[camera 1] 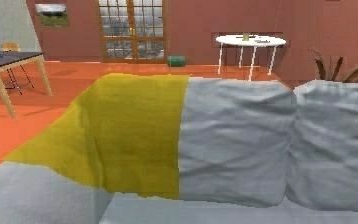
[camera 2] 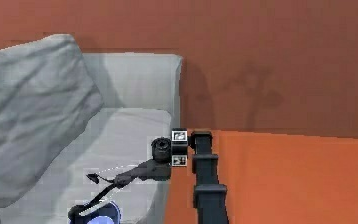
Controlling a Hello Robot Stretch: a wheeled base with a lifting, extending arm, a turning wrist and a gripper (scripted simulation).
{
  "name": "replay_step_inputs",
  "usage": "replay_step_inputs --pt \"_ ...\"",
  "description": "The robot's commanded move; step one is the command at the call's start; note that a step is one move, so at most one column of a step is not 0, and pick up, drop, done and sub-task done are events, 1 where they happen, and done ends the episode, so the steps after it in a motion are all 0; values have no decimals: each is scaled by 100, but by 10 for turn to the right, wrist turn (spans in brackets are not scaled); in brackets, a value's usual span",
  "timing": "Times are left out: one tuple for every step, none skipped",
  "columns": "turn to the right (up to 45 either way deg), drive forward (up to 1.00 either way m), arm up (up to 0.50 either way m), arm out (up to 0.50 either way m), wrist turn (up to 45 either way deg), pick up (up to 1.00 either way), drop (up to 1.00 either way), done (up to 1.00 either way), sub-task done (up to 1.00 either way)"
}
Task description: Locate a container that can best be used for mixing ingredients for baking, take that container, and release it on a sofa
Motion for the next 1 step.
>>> replay_step_inputs --pt "0 0 0 0 0 0 0 100 0"
